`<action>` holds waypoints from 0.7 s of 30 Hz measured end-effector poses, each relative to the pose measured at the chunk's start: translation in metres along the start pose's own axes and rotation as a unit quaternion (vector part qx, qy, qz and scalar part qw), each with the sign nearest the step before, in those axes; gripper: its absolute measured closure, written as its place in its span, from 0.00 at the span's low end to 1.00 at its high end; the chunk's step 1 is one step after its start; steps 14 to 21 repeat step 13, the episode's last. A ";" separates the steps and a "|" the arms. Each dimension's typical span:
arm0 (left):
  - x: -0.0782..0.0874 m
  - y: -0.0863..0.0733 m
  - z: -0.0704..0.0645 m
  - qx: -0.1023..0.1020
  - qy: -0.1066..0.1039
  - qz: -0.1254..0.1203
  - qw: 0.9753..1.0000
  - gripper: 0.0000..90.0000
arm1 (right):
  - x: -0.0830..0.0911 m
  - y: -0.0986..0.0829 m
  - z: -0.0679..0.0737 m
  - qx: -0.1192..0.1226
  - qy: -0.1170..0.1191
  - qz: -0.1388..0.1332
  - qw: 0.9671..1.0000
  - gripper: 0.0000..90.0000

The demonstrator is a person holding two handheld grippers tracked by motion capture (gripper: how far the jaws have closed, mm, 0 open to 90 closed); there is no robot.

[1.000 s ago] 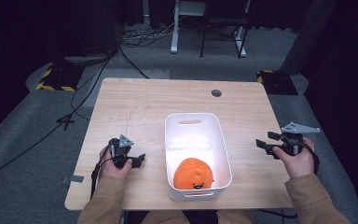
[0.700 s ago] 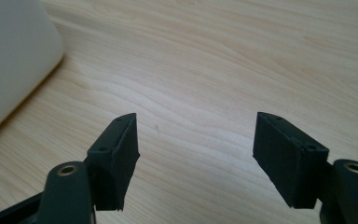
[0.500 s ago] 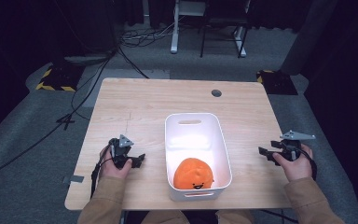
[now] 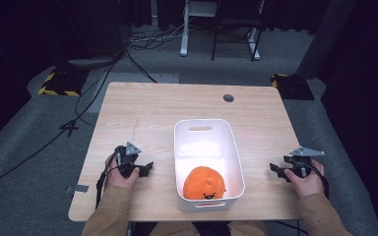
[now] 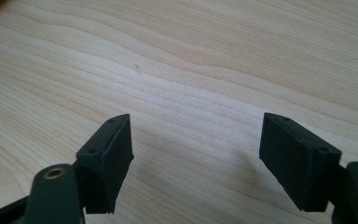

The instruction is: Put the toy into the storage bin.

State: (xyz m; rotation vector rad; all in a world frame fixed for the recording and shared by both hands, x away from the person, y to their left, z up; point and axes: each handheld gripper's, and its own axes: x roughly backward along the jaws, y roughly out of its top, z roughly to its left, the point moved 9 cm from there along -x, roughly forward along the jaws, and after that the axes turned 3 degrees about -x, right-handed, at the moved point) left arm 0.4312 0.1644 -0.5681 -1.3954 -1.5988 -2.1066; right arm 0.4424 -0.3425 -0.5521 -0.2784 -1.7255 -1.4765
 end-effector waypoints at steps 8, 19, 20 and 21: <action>0.000 0.000 0.000 0.000 0.000 0.000 1.000 0.16 | -0.011 -0.005 0.001 0.000 -0.004 -0.019 1.000 0.17; 0.000 0.000 0.000 0.000 0.002 0.000 1.000 0.16 | -0.011 -0.005 0.002 0.001 -0.002 -0.018 1.000 0.16; 0.000 0.000 0.000 0.000 0.002 0.000 1.000 0.16 | -0.011 -0.005 0.002 0.001 -0.002 -0.018 1.000 0.16; 0.000 0.000 0.000 0.000 0.002 0.000 1.000 0.16 | -0.011 -0.005 0.002 0.001 -0.002 -0.018 1.000 0.16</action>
